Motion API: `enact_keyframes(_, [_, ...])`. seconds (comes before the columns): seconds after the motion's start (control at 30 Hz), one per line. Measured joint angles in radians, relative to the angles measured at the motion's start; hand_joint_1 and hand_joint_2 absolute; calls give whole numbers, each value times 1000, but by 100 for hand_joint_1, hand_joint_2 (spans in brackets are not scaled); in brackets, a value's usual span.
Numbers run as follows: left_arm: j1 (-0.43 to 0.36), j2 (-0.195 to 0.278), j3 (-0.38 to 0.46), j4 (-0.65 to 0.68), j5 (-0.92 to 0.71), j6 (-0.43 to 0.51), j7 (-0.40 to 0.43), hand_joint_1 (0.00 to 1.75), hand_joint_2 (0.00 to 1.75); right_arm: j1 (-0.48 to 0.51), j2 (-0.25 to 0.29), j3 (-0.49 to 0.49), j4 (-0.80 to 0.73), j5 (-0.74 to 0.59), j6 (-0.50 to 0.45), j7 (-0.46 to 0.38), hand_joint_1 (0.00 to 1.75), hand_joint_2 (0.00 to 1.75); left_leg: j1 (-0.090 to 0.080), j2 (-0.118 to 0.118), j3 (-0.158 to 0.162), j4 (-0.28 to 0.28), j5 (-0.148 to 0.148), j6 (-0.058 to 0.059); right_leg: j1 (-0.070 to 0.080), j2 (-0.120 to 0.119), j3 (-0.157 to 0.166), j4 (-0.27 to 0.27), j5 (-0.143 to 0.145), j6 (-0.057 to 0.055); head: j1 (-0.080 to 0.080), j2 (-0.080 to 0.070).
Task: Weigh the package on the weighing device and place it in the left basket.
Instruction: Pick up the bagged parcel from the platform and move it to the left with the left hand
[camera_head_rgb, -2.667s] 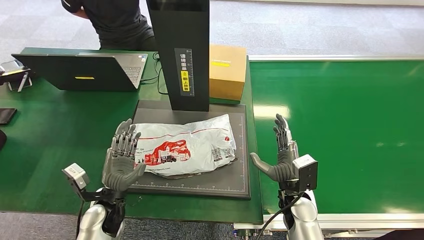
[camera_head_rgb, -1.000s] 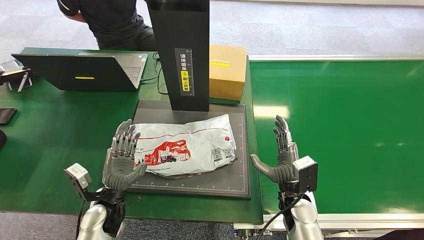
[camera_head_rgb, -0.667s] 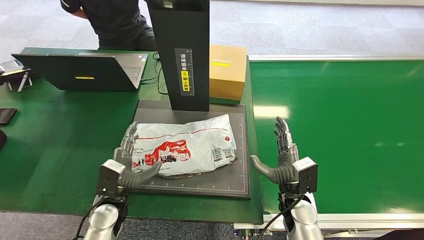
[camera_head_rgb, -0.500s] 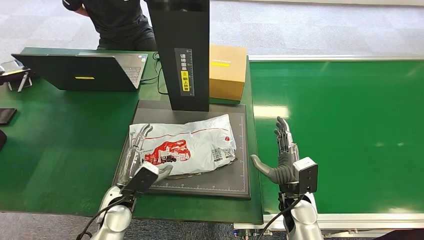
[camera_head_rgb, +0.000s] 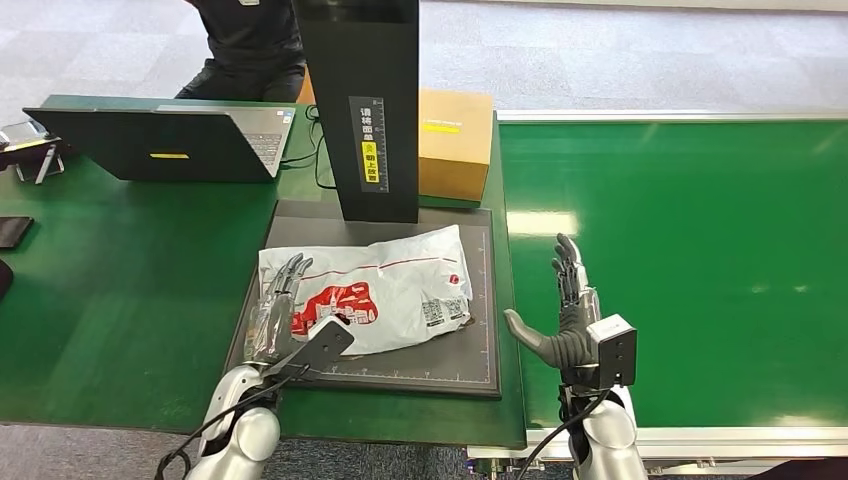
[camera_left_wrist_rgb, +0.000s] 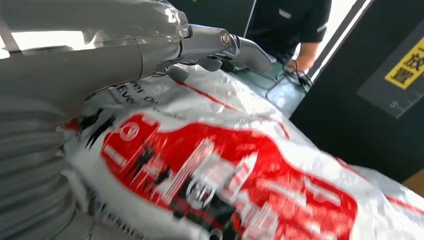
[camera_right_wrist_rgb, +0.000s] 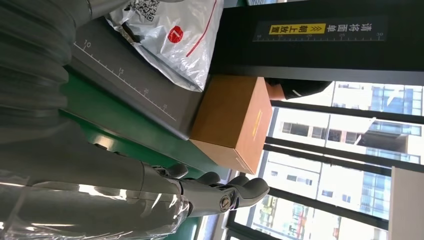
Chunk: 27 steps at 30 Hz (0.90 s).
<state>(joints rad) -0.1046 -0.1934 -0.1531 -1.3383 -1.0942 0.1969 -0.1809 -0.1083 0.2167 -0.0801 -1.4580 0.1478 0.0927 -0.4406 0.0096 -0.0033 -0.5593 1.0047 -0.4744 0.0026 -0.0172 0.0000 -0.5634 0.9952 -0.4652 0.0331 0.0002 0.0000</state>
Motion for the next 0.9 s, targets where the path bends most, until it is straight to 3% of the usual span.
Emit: enact_keyframes(0.9, [0, 0, 18, 23, 70, -24, -64, 175, 175, 3, 6, 0, 7, 1, -5, -1, 0, 175, 0, 0, 0, 0, 0, 0, 0, 0, 0, 0, 0, 0, 0, 0])
